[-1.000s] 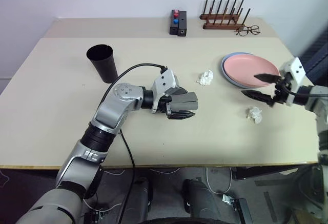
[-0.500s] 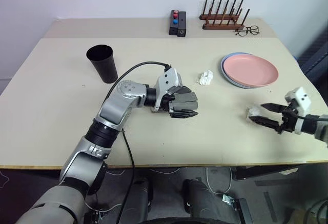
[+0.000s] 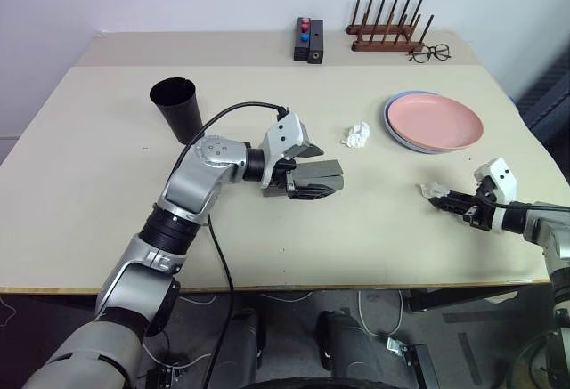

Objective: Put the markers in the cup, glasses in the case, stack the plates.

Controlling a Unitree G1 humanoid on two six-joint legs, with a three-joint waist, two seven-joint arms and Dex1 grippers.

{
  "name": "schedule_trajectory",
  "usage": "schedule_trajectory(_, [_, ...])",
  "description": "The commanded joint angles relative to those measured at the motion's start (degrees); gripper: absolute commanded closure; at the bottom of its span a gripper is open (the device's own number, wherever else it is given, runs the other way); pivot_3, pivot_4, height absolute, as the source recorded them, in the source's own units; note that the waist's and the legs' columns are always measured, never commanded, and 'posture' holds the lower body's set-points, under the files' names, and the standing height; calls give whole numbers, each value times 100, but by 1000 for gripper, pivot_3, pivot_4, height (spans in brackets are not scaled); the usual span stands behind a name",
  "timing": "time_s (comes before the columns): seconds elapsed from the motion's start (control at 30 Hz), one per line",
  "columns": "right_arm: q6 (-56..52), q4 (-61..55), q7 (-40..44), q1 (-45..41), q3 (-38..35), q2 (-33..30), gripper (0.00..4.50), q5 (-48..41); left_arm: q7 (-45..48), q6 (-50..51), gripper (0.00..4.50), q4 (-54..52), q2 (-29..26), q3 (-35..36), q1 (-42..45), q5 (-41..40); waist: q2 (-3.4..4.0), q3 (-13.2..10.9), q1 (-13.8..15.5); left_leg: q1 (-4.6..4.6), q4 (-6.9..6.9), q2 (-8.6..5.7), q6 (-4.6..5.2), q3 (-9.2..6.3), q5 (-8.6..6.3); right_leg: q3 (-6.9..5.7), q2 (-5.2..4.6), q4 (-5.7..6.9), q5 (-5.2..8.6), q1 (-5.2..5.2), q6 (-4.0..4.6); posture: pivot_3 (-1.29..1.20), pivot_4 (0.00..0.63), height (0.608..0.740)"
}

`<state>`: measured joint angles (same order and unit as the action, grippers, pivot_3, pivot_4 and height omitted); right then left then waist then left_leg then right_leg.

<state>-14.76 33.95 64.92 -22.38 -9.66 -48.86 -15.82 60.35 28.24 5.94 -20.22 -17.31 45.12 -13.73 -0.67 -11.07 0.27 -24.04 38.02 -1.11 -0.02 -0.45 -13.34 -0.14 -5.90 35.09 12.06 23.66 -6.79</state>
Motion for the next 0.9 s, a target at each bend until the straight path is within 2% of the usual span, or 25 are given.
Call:
schedule_trajectory(0.03, [194, -188, -169, -356, -325, -42, 3904, -172, -107, -1, 0, -238, 17, 119, 30, -33, 0, 0, 2, 0, 0, 0, 0, 0, 0, 0, 0, 0, 0, 0, 0, 0, 150, 740])
schedule_trajectory(0.2, [317, -218, -391, -1044, -516, 91, 3904, -388, -279, 56, 0, -188, 75, 175, 47, -55, 0, 0, 0, 0, 0, 0, 0, -1, 0, 0, 0, 0, 0, 1, -1, 0, 150, 740])
schedule_trajectory(0.33, [698, 287, -780, -1852, -497, 303, 3904, -269, -647, 134, 0, 45, 200, 269, 153, 29, 0, -1, -39, 0, -1, 0, 0, -1, 0, 0, 0, 0, -1, 1, -1, 0, 150, 740])
schedule_trajectory(0.63, [2085, 2677, -1673, -3220, -91, 717, 3904, 598, -1603, 140, 0, 525, 674, 366, 450, 335, -1, -2, -4, -6, -4, -5, 0, -3, 0, -1, 0, -4, -5, 2, -10, 0, 150, 740])
schedule_trajectory(0.87, [2521, 3669, -2386, -3609, 46, 846, 3904, 1062, -2062, 256, 0, 579, 1080, 394, 626, 363, -1, -2, -76, -8, -7, -6, -1, -4, 1, -1, 0, -4, -11, 4, -20, 0, 150, 740])
schedule_trajectory(0.9, [2527, 3738, -2431, -3626, 54, 849, 3678, 1107, -2080, 279, 0, 546, 1095, 389, 622, 358, -1, -2, -98, -8, -8, -6, -1, -5, 1, -1, 0, -4, -11, 4, -20, 0, 150, 740])
